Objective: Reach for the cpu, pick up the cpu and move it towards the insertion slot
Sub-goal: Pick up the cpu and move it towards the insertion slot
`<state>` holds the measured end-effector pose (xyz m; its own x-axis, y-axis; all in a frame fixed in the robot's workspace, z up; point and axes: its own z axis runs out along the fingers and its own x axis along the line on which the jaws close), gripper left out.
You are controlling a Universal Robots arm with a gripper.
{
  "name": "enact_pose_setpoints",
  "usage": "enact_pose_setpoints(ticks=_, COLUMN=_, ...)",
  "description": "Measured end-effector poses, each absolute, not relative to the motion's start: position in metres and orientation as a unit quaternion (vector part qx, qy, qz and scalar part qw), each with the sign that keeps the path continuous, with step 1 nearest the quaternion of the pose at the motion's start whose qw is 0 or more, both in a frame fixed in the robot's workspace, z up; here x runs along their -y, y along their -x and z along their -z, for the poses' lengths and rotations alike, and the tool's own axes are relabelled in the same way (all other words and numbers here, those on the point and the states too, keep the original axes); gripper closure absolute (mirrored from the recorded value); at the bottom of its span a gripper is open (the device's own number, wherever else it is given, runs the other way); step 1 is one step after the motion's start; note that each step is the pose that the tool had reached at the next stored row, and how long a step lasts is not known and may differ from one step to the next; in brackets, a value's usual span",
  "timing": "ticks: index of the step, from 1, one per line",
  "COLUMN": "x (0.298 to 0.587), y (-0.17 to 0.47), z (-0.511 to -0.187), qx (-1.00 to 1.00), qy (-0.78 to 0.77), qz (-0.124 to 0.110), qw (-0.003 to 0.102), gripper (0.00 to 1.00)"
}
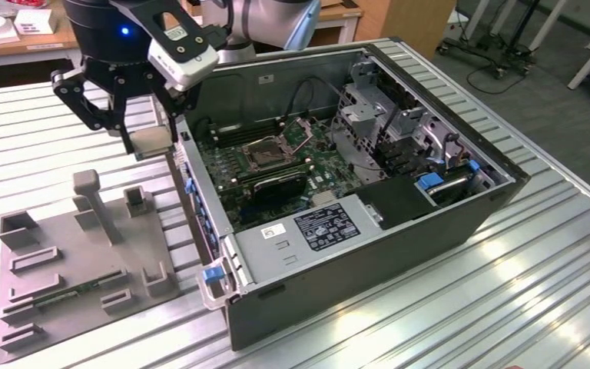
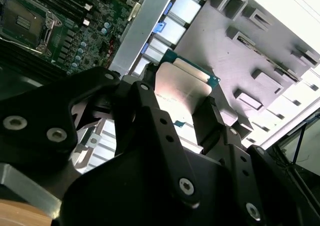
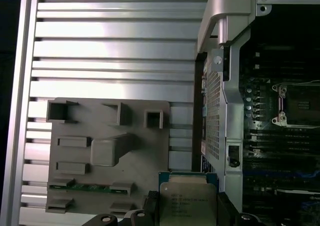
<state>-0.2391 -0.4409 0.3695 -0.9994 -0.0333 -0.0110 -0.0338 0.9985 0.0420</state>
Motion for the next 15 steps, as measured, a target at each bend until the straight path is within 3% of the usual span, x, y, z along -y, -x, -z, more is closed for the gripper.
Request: enact_pose_setpoints(ticks=15, x=0.441, y=0.226, z=-0.370, qx=-1.000, qy=0.017, qz=-0.021, qw=0.005, gripper=0.46)
